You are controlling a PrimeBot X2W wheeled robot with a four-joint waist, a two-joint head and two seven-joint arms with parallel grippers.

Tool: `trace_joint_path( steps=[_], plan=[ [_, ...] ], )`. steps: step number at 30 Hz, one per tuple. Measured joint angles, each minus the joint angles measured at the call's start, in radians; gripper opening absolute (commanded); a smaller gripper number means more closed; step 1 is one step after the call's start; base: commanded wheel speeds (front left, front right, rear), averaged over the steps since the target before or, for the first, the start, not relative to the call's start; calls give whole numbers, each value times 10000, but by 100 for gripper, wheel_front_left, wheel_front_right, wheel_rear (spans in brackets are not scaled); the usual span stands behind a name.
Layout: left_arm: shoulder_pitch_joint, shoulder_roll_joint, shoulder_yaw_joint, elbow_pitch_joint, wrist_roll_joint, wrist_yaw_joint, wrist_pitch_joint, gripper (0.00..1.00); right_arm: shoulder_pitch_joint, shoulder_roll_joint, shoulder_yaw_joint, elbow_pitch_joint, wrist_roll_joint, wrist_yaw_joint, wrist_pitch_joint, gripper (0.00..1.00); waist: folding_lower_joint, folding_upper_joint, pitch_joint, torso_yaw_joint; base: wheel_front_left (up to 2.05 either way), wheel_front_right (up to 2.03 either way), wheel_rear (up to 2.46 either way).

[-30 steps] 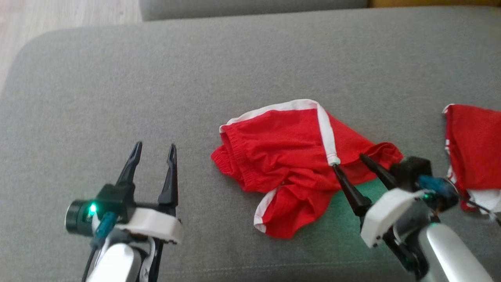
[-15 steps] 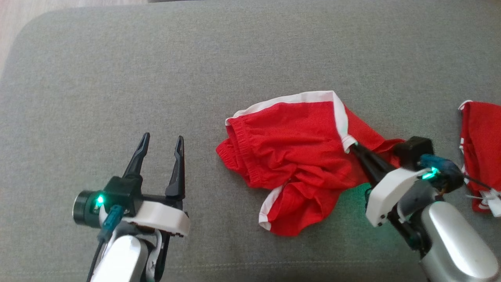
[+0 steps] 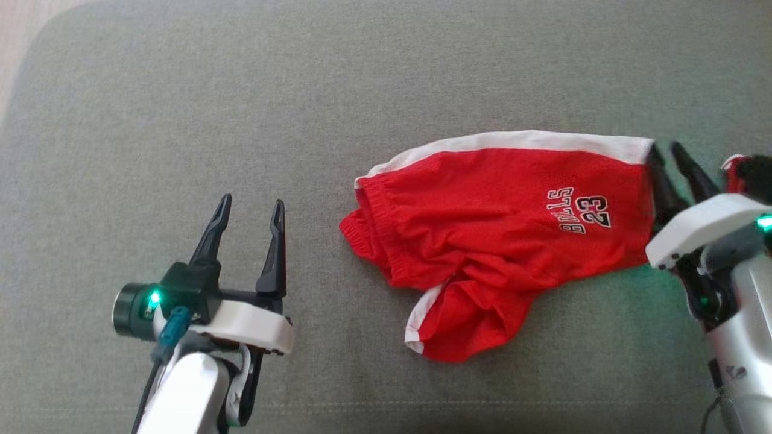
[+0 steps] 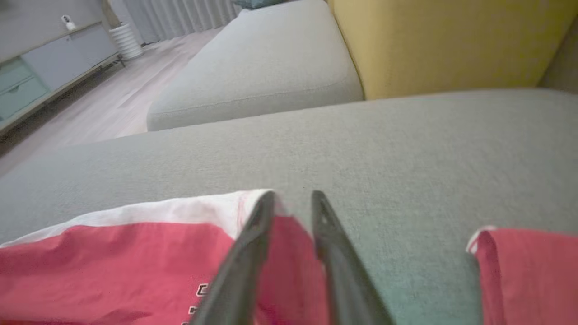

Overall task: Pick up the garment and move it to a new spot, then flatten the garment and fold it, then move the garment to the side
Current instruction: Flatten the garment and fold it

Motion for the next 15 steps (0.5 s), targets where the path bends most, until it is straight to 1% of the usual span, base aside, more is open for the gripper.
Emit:
trace_joint_path(
  steps=[3,6,8,11,15],
  plan=[
    [-75,-4,-8,15,0,0,0,100,-157,-4,12,782,391,0,-520,100,0,0,48,47,0,0,0],
    [-80,-6,-10,35,-2,2,0,100,-333,-33,297,1287,527,0,-947,100,0,0,63,38,0,0,0],
    [-80,-4,-8,35,-2,0,-2,100,-362,-44,372,1375,560,0,-1104,100,0,0,61,29,0,0,0],
    [-79,-4,-8,52,-4,6,-6,100,-353,-123,596,1429,554,0,-1870,100,0,0,-19,-2,0,0,0],
    [-63,0,8,46,-4,19,-77,100,-297,-161,667,782,293,0,-2740,100,0,0,-223,-66,0,0,0]
  ],
)
